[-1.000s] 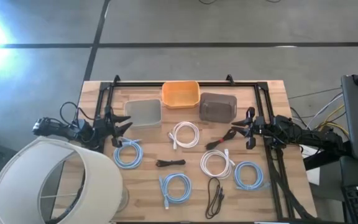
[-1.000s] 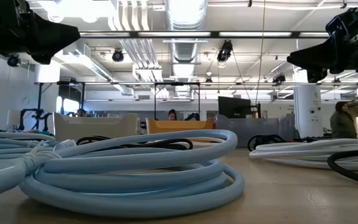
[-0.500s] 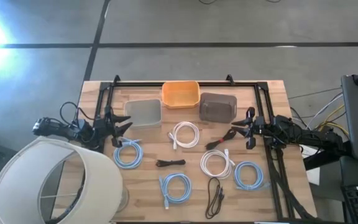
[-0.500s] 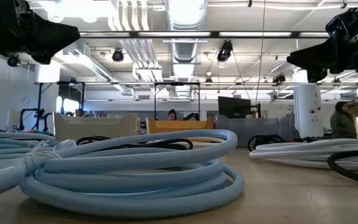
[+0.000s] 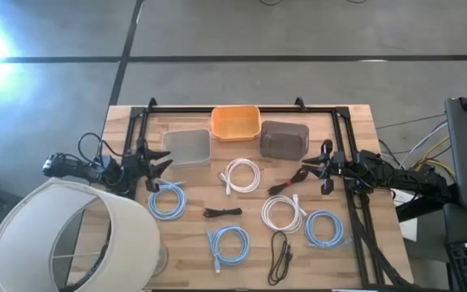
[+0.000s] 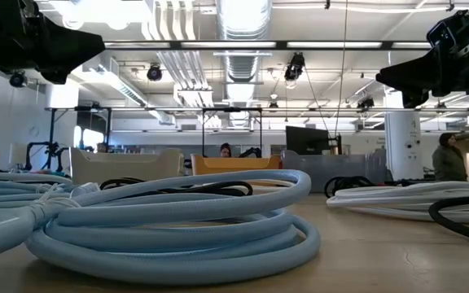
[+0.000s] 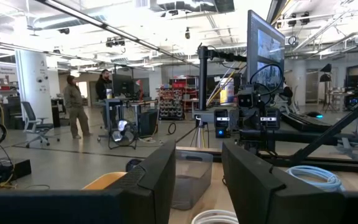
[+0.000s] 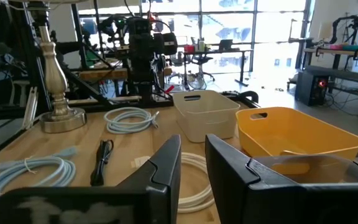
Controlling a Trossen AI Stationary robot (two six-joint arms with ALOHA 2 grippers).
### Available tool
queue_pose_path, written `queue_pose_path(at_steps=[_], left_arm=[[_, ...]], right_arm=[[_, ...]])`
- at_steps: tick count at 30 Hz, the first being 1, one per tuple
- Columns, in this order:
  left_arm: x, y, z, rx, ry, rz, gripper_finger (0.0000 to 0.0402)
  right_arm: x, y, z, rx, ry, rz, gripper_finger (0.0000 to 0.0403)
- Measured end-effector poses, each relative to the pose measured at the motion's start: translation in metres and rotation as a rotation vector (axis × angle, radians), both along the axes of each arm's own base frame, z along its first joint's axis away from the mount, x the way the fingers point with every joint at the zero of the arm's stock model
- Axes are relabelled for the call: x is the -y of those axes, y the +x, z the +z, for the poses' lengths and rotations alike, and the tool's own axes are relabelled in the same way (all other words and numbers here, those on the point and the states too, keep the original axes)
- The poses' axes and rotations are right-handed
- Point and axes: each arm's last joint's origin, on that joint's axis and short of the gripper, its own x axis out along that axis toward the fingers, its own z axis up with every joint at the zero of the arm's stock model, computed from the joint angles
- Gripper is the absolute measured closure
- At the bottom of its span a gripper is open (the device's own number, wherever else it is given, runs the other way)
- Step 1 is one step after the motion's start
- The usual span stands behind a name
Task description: Pick & Place USB Port
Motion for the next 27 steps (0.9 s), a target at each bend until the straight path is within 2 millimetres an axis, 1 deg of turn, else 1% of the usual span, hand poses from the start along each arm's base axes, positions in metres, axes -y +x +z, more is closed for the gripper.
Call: queue_pose_path(at_steps=[9,21,27], left_arm=[[0.0000,0.0000,0.0001,0.000,0.000,0.000,0.0266],[0.0000,0.0000,0.0000,0.000,0.000,0.000,0.0266],[0.0000,0.0000,0.0000,0.000,0.000,0.000,0.0266]], right_arm=[[0.0000,0.0000,0.0000,0.000,0.000,0.000,0.0318],[0.0000,0.0000,0.0000,0.000,0.000,0.000,0.0335],[0.0000,0.0000,0.0001,0.000,0.000,0.000,0.0330]])
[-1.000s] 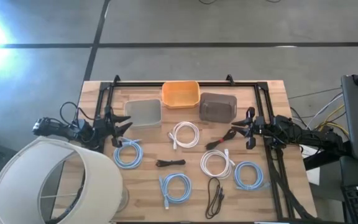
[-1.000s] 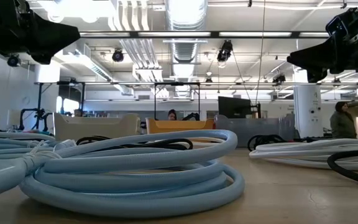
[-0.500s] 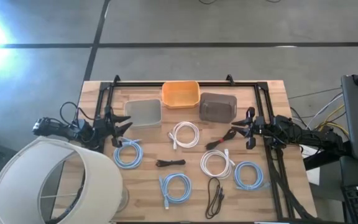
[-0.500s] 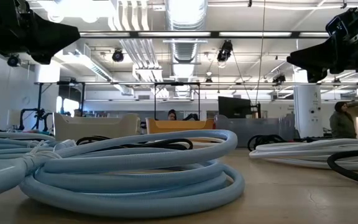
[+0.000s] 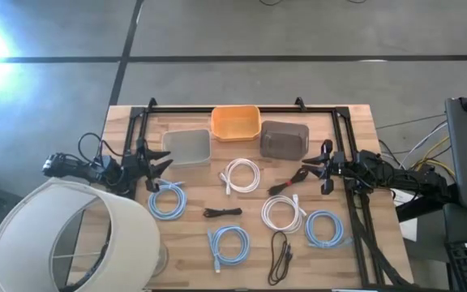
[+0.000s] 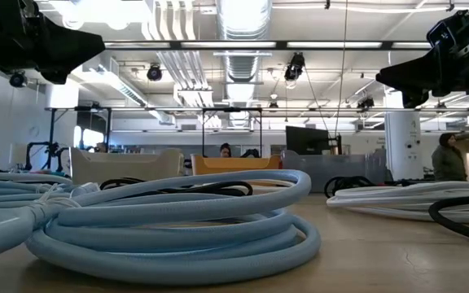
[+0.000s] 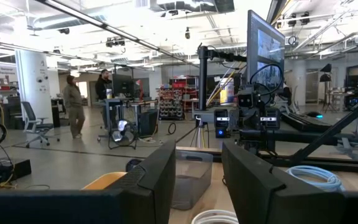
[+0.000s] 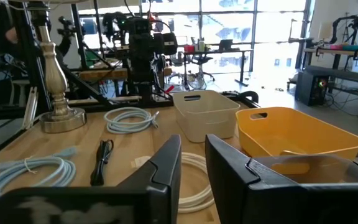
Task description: Pick & Place USB Port
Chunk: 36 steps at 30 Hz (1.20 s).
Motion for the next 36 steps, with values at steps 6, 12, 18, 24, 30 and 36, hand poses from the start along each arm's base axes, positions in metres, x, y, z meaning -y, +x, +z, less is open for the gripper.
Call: queue_pose_path(at_steps=[6,12,18,24,30,36], left_arm=[[0.0000,0.0000,0.0000,0.000,0.000,0.000,0.0266],[0.0000,0.0000,0.0000,0.000,0.000,0.000,0.0266],[0.0000,0.0000,0.0001,0.000,0.000,0.000,0.0266],[0.0000,0.0000,0.0001,0.000,0.000,-0.001,0.0266],[0.0000,0.0000,0.0000,0.000,0.000,0.000,0.0266],[0.0000,-0.0001,0.0004,0.003,-0.001,0.001,0.0266]], right_arm=[[0.0000,0.0000,-0.0001,0.000,0.000,0.001,0.0321],[0.0000,0.0000,-0.0001,0.000,0.000,0.000,0.0320],[0.0000,0.0000,-0.0001,0.000,0.000,0.000,0.0330],[0.0000,0.0000,-0.0001,0.000,0.000,0.000,0.0335],[0.0000,0.0000,0.0000,0.001,0.000,0.000,0.0327],[0.0000,0.0000,0.0002,0.015,0.107,0.004,0.0320]])
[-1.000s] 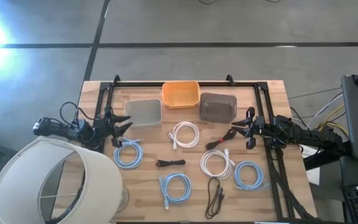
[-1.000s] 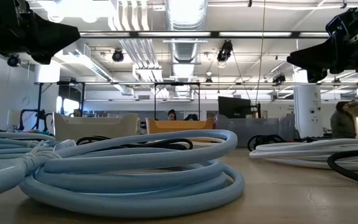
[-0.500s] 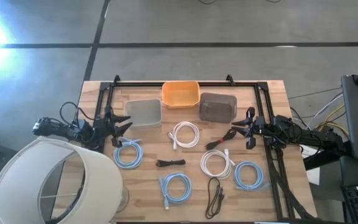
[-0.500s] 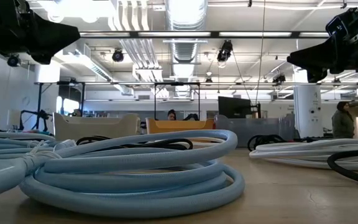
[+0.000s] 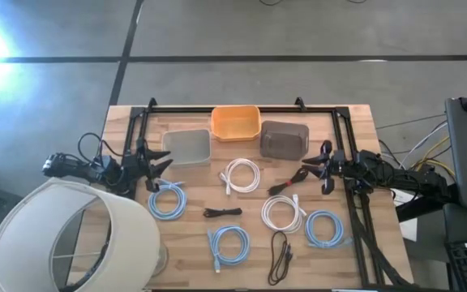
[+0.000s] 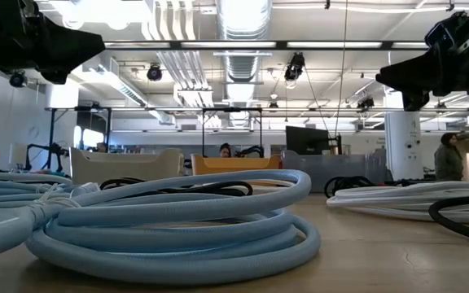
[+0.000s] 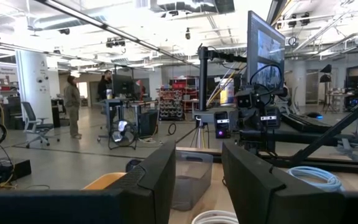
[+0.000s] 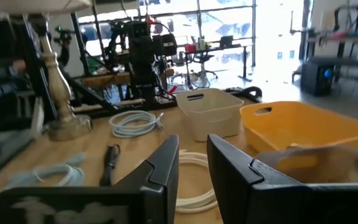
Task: Pick & Place USB Port
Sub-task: Put the top left light blue hdmi cable into the gray bin
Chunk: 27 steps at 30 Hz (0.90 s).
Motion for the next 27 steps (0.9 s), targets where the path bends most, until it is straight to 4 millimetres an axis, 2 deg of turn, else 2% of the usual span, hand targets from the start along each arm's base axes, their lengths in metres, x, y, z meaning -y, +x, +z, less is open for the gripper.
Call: queue_pose_path(at_steps=[4,10,15,23,27], left_arm=[[0.000,0.000,-0.001,0.014,-0.075,-0.018,0.0266],[0.000,0.001,-0.003,0.053,-0.255,-0.059,0.0266],[-0.001,0.001,-0.003,0.049,-0.258,-0.030,0.0266],[0.000,0.003,-0.002,0.022,-0.254,-0.019,0.0266],[-0.001,0.003,0.011,0.025,-0.218,0.002,0.0266]], right_arm=[[0.000,0.000,0.000,0.005,0.049,0.001,0.0319],[0.001,0.000,0.000,-0.008,-0.057,-0.020,0.0330],[0.001,0.000,0.000,-0.011,-0.074,-0.028,0.0332],[0.001,0.000,0.001,-0.004,-0.083,-0.031,0.0291],[0.001,0.000,0.003,0.022,-0.083,-0.054,0.0267]])
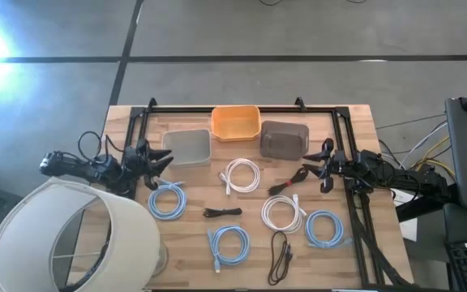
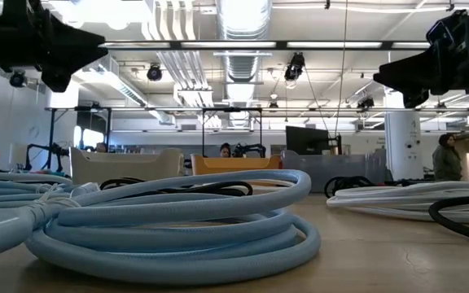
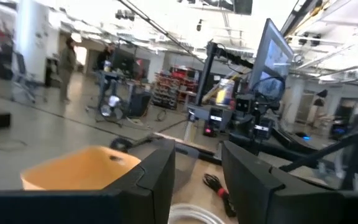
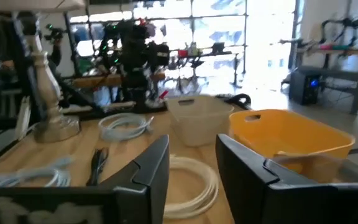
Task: Pick & Place USB Port
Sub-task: Put the top left light blue hdmi cable into the gray bin
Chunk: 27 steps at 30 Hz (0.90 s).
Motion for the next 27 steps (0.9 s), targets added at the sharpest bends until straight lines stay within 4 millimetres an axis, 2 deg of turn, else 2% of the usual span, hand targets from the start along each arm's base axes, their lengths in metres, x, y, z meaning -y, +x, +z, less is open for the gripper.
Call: queue_pose_path(at_steps=[4,12,20,23,27], left_arm=[[-0.001,0.000,0.019,-0.018,0.089,0.042,0.0266],[0.000,0.004,0.037,-0.185,0.111,0.068,0.0260],[-0.003,-0.002,0.059,-0.416,0.009,0.111,0.0196],[-0.004,-0.007,0.059,-0.541,-0.086,0.130,0.0184],[-0.002,-0.009,0.044,-0.720,-0.234,0.108,0.0183]], right_arm=[[0.001,0.000,0.008,0.079,-0.032,-0.033,0.0244],[0.002,0.006,0.017,0.156,-0.012,-0.029,0.0207],[0.003,0.016,0.019,0.166,-0.013,-0.029,0.0197],[0.004,0.019,0.020,0.183,-0.012,-0.028,0.0197],[0.004,0.023,0.018,0.165,-0.010,-0.029,0.0197]])
